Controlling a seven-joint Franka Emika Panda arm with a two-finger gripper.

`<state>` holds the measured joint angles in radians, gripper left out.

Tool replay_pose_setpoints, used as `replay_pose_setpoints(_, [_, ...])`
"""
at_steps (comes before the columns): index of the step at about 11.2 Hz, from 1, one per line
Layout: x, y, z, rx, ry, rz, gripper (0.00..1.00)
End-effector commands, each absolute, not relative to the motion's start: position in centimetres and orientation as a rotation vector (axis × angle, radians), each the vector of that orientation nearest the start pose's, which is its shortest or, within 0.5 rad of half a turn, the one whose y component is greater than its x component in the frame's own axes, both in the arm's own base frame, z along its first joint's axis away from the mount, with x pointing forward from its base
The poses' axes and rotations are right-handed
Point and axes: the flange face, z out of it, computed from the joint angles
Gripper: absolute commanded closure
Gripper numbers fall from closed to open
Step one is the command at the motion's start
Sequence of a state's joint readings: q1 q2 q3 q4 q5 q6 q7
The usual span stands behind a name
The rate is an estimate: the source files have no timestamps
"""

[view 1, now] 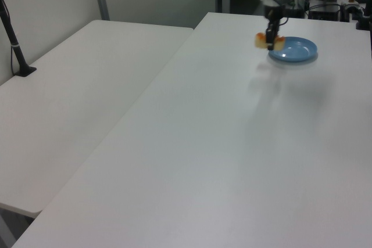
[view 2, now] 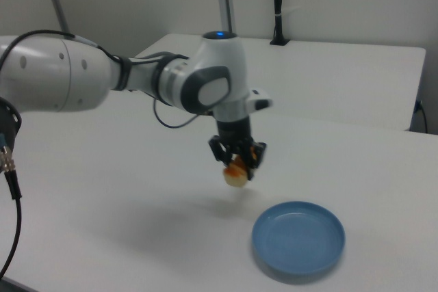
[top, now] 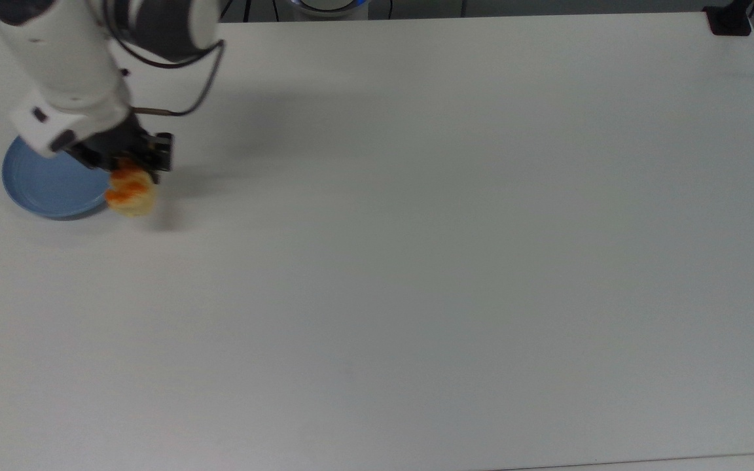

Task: Put the bread on the table
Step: 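Lift the bread roll off the plate and carry it onto the bare table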

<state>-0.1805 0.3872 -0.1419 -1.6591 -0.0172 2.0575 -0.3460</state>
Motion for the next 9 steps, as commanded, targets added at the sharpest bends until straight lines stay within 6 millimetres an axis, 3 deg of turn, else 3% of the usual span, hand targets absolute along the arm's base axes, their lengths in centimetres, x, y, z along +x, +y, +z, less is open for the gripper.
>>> replay_pose_setpoints(1, [65.1,-9.6,38.2,-3.213,-0.071,0.023,0.51])
replay_pose_setpoints(3, [66.0,-2.4,37.0,-3.215,-0.077,0.023,0.49])
replay_pose_setpoints(5, [66.6,2.4,34.0,-3.225,-0.05,0.019,0.43])
replay_pose_setpoints(7, [67.0,3.5,32.0,-3.231,-0.055,0.009,0.3])
replay_pose_setpoints(8, [67.0,3.8,32.3,-3.231,-0.062,0.004,0.02])
replay_pose_setpoints(9, [67.1,4.0,33.0,-3.229,-0.066,-0.009,0.0])
